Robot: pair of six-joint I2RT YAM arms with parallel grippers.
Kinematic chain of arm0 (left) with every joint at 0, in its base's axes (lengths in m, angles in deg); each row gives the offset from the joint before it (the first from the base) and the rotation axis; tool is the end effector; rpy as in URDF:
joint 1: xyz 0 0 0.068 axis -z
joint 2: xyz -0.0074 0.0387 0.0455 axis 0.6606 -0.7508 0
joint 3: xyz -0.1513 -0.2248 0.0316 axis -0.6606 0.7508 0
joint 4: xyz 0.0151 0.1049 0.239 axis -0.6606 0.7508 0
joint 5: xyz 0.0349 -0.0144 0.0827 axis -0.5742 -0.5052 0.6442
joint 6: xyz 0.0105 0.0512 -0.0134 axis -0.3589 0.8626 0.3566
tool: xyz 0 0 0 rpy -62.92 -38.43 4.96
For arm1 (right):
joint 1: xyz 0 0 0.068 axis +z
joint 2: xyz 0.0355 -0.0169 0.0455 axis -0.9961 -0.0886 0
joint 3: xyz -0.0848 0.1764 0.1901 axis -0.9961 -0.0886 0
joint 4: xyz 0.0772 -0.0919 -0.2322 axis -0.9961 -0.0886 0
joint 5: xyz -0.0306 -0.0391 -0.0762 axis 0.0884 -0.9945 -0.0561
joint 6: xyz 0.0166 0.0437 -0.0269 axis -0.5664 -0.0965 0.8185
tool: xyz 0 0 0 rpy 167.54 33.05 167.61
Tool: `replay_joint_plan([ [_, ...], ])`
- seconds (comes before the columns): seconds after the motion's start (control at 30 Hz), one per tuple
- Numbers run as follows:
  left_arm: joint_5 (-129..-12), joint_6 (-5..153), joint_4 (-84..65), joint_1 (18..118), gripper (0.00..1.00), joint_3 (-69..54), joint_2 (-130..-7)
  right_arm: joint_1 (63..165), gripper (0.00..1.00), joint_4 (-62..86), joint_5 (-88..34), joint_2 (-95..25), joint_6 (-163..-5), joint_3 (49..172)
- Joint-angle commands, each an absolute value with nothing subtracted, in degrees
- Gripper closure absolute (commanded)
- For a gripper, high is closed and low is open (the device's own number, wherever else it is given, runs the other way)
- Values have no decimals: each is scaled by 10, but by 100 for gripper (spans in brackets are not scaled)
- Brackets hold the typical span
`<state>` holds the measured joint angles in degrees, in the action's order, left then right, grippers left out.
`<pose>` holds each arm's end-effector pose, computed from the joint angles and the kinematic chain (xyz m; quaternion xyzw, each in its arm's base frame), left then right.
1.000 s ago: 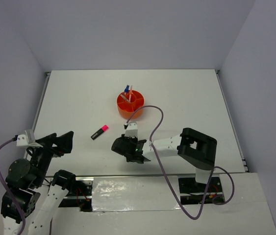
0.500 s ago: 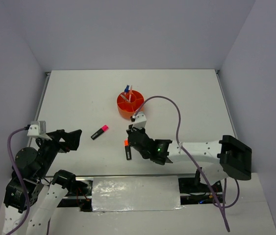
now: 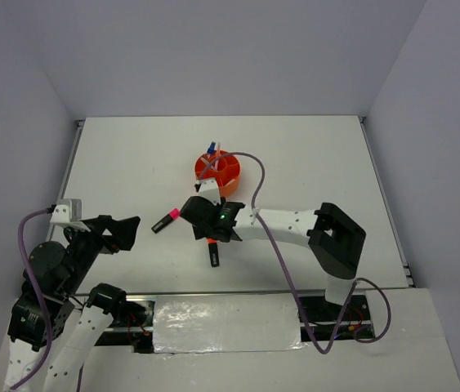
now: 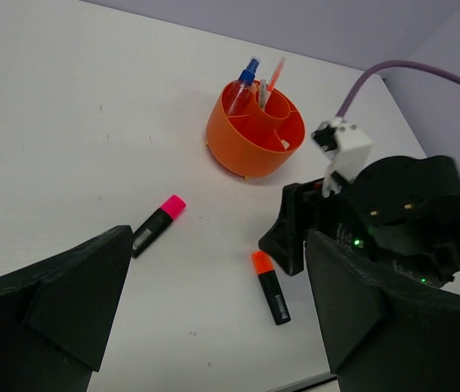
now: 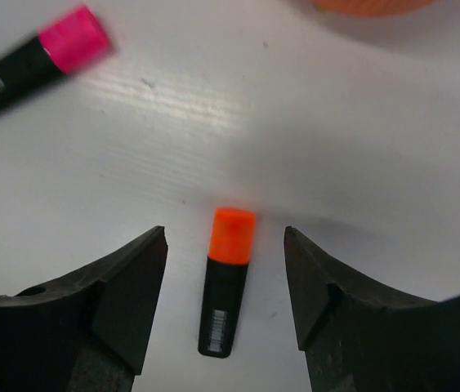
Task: Sort the stationery into containers
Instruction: Pick up the pen from the center of the board.
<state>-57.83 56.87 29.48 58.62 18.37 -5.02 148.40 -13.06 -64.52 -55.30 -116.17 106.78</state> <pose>0.0390 -0.0092 0.3496 -0.0966 0.7187 -0.2417 0.6447 0.1835 0.3280 0.2189 -0.1206 0.9169 0.0754 0.3729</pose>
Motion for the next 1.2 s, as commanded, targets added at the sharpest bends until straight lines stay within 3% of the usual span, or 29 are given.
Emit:
replay_joint_plan([
  [0.0,-589,582,264,582,1,182,-51,1490,33,-268,-612,-593,-1193,1126],
  [0.43,-596,586,262,582,1,183,-39,1475,31,-235,-512,-683,-1166,1130],
  [0.53,-595,586,262,582,1,183,-37,1465,42,-219,-490,-691,-1158,1123],
  [0.57,-596,586,262,582,1,183,-35,1465,58,-212,-486,-691,-1154,1121],
  [0.67,-595,586,261,582,1,183,-34,1467,84,-211,-474,-692,-1153,1115],
  [0.77,-597,586,260,582,1,184,-34,1467,100,-182,-458,-661,-1144,1096],
  [0.93,-597,586,260,582,1,183,-35,1468,100,-47,-414,-564,-1040,1066],
  [1.17,-594,585,262,584,1,183,-31,1445,100,107,-521,-473,-815,1055],
])
